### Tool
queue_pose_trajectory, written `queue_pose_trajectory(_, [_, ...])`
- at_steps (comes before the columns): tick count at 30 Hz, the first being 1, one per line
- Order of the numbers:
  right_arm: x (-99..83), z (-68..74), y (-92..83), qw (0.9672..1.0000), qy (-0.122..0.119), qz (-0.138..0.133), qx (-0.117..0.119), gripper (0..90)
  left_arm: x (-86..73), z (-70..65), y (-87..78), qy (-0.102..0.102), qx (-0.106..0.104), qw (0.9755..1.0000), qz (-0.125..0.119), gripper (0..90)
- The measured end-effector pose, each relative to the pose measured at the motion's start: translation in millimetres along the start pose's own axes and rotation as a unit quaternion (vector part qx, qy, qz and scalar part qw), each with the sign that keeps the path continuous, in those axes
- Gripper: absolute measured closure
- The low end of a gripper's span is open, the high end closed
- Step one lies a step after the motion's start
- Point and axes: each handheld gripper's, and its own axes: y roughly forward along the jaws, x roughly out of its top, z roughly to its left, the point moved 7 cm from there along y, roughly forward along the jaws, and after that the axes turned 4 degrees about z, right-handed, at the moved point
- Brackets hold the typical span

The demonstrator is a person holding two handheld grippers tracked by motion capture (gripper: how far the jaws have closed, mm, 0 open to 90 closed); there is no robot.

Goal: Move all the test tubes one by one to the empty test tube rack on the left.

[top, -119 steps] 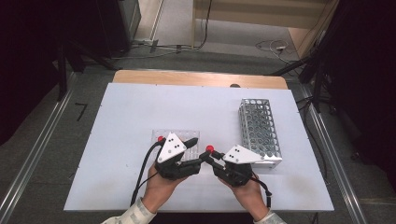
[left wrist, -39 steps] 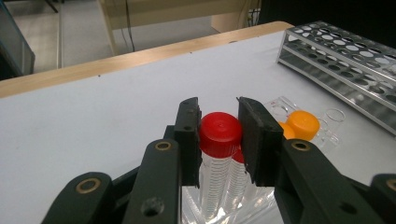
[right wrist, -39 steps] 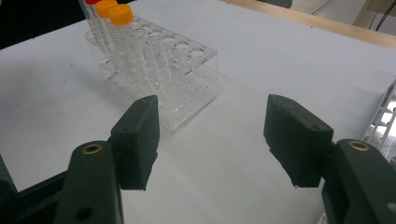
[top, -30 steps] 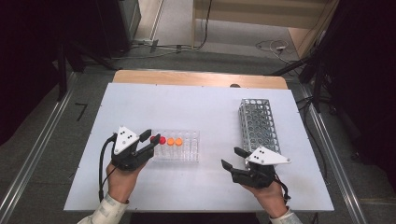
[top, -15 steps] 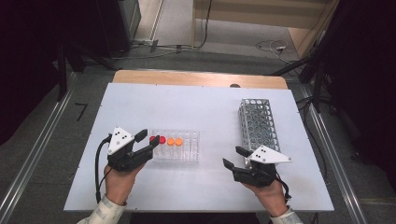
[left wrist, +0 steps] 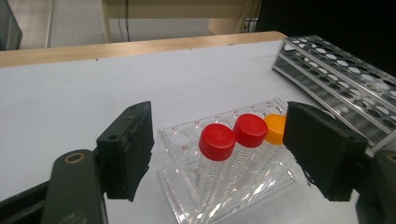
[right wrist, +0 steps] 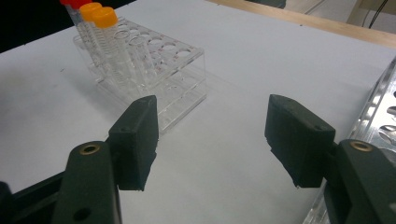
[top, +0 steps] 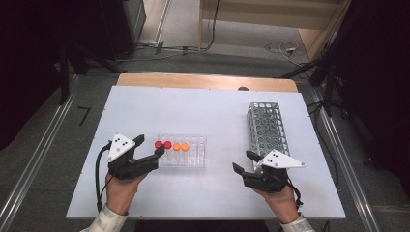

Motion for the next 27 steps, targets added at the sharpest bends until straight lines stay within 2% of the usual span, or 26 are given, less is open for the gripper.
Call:
queue_pose_trajectory(7, [-1.3, -8.8, -5.9, 0.9999, 0.006, -0.007, -0.009, 31.7, -6.7, 12.7, -4.2, -0.008, 0.013, 0.9999, 0.002, 20.8])
queue_pose_trajectory(18, [-7.2, -31.7, -23.9, 0.9991, 0.019, -0.021, -0.033, 28.6, -17.1, 28.7, -11.1, -0.018, 0.033, 0.9993, 0.000, 20.3])
queue_pose_trajectory(27, [-12.6, -53.0, -41.0, 0.9972, 0.035, -0.030, -0.059, 27.6, -21.8, 37.0, -10.7, -0.025, 0.040, 0.9989, 0.005, 19.1])
